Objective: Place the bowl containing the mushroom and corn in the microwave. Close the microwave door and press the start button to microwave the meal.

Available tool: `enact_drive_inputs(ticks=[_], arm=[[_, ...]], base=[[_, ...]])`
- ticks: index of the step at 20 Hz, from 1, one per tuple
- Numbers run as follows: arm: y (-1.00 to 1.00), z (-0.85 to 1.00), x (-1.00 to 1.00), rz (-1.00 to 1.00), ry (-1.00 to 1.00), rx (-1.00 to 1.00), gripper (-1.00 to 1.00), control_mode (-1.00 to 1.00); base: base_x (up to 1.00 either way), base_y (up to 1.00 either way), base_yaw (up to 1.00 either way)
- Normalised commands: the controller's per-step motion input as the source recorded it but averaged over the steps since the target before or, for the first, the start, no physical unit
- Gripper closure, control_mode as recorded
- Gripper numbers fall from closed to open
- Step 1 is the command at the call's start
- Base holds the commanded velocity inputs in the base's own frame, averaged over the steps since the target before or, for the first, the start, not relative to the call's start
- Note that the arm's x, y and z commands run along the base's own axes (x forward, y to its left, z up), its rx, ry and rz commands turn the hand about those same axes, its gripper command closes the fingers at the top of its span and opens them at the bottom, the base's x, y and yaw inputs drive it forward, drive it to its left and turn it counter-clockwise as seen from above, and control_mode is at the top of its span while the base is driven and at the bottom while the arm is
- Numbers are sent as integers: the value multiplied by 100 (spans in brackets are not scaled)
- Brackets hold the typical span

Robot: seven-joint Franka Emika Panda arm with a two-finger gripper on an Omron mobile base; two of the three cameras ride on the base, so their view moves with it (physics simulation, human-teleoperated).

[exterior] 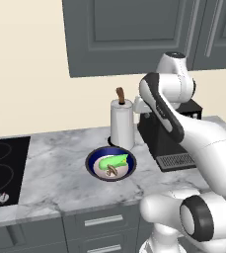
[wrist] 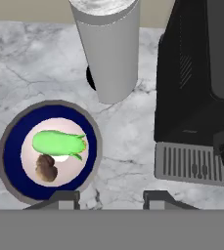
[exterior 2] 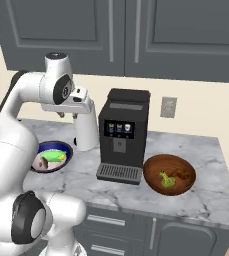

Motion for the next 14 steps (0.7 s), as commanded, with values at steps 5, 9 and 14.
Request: enact_drive_inputs(ticks=[5, 9, 14], arm=[[0, -27, -16, 0, 0, 0, -100, -100], [16, -52, -20, -4, -2, 0, -100, -100], [24, -67, -38, -10, -15, 1, -100, -100]], base=[[0, 0, 0], [0, 0, 0], [0, 0, 0]])
